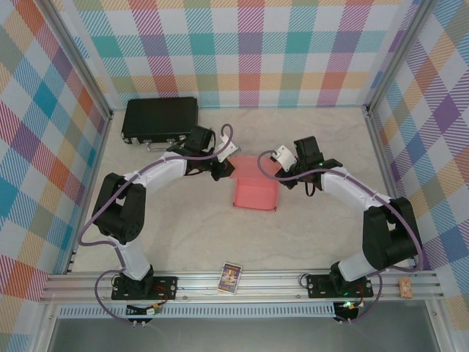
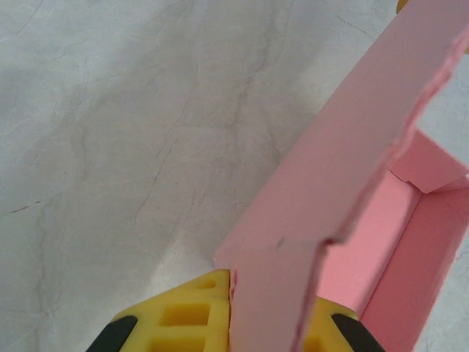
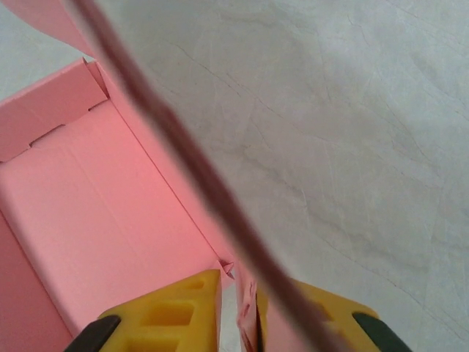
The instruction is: Fold the paper box
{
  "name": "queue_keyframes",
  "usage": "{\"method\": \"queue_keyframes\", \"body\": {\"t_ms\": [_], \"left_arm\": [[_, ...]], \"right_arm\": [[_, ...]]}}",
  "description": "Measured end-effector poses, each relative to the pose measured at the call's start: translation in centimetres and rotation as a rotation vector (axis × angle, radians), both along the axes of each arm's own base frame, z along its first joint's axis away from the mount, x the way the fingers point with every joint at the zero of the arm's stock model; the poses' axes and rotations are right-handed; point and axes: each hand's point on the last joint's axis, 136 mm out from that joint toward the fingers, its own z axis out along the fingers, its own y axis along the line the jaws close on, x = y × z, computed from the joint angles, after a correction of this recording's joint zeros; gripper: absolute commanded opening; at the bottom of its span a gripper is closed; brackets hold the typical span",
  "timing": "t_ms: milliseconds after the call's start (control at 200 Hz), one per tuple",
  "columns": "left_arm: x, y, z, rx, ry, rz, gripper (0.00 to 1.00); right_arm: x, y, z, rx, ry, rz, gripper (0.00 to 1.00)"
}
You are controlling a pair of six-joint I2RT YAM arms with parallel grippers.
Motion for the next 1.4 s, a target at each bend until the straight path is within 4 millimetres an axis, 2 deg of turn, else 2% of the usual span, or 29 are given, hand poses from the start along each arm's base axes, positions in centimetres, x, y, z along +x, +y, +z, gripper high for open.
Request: {"method": "queue_keyframes", "body": {"t_ms": [210, 675, 1045, 1400], "left_arm": [[0.3, 0.0, -0.1, 0.02, -0.022, 0.015, 0.11], [-0.2, 0.7, 0.3, 0.068, -0.049, 0.002, 0.26], [-0.7, 1.0, 0.1, 0.088, -0.043, -0.018, 0.21], [-0.7, 1.0, 0.1, 0.088, -0.047, -0.025, 0.13]], "right_arm": [[-0.2, -0.3, -0.3, -0.019, 0.015, -0.011, 0.24], [-0.9, -0.6, -0.6, -0.046, 0.029, 0.011, 0.25], [-1.7, -1.0, -0.8, -0.062, 0.057, 0.014, 0.23], [-1.8, -1.1, -0.3, -0.061, 0.042, 0.012, 0.16]]}}
